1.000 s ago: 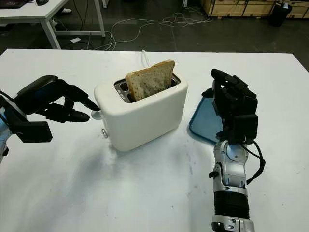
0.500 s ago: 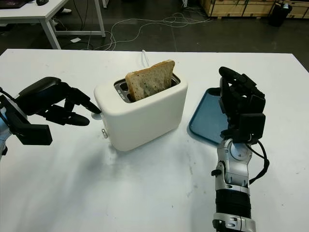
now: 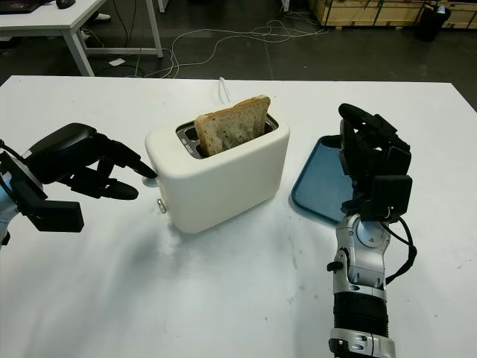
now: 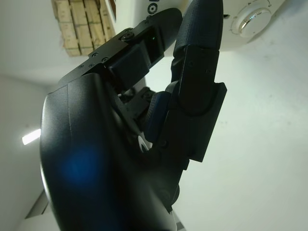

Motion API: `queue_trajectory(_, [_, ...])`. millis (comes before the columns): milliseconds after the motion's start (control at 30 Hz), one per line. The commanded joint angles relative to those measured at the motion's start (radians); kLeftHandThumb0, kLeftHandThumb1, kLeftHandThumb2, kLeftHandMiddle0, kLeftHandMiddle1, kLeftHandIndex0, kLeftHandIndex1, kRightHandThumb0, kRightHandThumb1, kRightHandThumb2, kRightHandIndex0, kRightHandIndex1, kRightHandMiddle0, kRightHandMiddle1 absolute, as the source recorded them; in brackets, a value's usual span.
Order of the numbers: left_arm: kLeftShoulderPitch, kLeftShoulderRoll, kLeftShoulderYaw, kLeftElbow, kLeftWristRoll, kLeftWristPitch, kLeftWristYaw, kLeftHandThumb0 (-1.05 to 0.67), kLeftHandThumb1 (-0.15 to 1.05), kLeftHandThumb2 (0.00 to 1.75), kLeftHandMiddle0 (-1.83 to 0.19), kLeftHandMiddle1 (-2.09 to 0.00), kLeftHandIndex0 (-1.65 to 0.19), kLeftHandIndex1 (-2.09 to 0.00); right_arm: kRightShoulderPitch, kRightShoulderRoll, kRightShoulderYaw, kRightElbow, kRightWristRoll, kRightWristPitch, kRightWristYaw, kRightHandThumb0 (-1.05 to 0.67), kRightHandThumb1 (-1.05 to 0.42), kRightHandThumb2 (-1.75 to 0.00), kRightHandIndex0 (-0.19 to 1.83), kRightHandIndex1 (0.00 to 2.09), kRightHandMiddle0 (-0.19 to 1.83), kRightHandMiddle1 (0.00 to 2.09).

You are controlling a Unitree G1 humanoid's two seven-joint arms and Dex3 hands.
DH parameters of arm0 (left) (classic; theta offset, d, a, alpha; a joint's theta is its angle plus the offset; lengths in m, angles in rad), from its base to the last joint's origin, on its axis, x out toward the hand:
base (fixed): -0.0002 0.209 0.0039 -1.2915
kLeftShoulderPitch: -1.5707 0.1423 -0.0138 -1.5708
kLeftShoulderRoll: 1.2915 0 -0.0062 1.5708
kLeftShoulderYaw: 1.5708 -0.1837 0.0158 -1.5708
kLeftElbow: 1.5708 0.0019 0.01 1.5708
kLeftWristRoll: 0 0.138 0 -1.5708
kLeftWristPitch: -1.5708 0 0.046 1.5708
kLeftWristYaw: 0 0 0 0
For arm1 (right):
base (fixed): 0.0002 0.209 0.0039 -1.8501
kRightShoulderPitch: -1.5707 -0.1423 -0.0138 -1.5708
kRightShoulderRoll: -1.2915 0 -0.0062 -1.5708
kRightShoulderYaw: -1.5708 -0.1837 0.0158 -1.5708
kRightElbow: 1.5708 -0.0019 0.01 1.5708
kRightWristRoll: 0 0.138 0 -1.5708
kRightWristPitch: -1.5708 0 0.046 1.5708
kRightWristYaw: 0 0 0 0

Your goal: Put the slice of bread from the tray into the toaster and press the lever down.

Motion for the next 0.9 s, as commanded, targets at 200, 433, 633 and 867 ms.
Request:
queue_trajectory(200, [0.048, -0.01, -0.02, -0.006, 0.01, 0.025, 0.001, -0.8, 0.92, 0.14, -1.04, -1.43, -1.12, -0.09, -0.005, -0.009, -0.012, -0.006, 0.004, -0.025, -0.001, -0.42, -0.92, -0.18, 0.96, 1.04, 1.16, 0.21])
queue_trajectory(433, [0.115, -0.067, -0.05, -0.009, 0.019, 0.072, 0.036, -0.77, 0.91, 0.08, -1.07, -1.41, -1.12, -0.08, -0.006, -0.005, -0.028, 0.003, 0.018, -0.049, 0.006, -0.44, -0.92, -0.16, 0.98, 1.07, 1.17, 0.2])
queue_trajectory(633, [0.169, -0.154, -0.096, 0.033, 0.057, 0.109, 0.13, -0.76, 0.92, 0.04, -1.1, -1.38, -1.13, -0.06, 0.002, -0.008, -0.031, -0.011, 0.014, -0.059, 0.009, -0.46, -0.92, -0.16, 0.97, 1.07, 1.18, 0.2])
queue_trajectory(867, [0.192, -0.239, -0.144, 0.074, 0.095, 0.186, 0.222, -0.75, 0.92, 0.08, -1.07, -1.45, -1.12, -0.04, 0.018, -0.02, -0.041, -0.037, 0.018, -0.08, 0.024, -0.46, -0.92, -0.15, 1.0, 1.05, 1.21, 0.2])
